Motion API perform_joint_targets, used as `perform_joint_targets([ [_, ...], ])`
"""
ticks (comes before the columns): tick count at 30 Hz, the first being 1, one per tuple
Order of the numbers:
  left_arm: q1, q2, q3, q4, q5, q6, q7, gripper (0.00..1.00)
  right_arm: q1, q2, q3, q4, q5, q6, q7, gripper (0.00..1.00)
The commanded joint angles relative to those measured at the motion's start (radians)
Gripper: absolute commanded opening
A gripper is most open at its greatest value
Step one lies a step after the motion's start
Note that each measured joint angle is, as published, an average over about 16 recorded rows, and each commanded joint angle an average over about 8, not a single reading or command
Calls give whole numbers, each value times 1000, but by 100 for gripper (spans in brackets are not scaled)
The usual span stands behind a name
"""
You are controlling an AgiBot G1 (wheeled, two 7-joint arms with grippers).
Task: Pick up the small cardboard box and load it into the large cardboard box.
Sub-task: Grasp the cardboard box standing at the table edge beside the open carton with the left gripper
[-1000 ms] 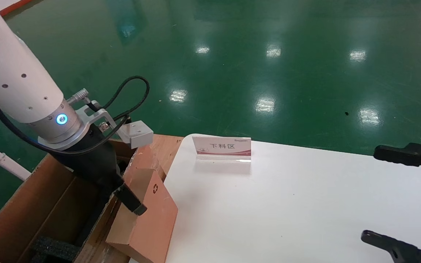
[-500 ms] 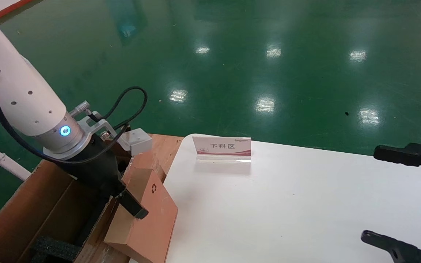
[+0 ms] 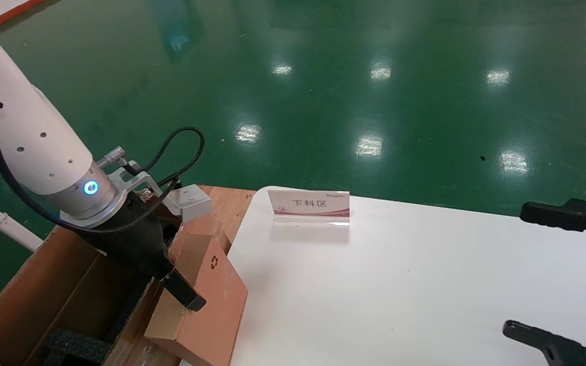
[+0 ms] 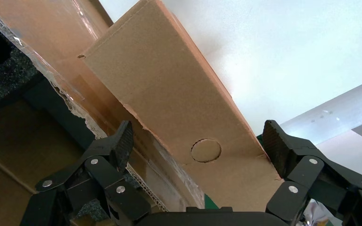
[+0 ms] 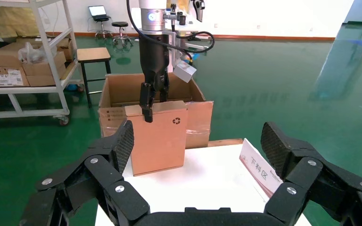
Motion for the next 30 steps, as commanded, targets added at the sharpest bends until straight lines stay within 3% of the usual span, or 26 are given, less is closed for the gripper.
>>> perform_joint_targets([
  [1, 0, 1, 0, 0, 0, 1, 0, 12, 0, 0, 0, 0, 0, 0, 0, 12],
  [2, -1, 1, 0, 0, 0, 1, 0, 0, 0, 0, 0, 0, 0, 0, 0, 0],
  [30, -4, 4, -2, 1, 2, 4, 0, 0, 0, 0, 0, 0, 0, 0, 0, 0],
])
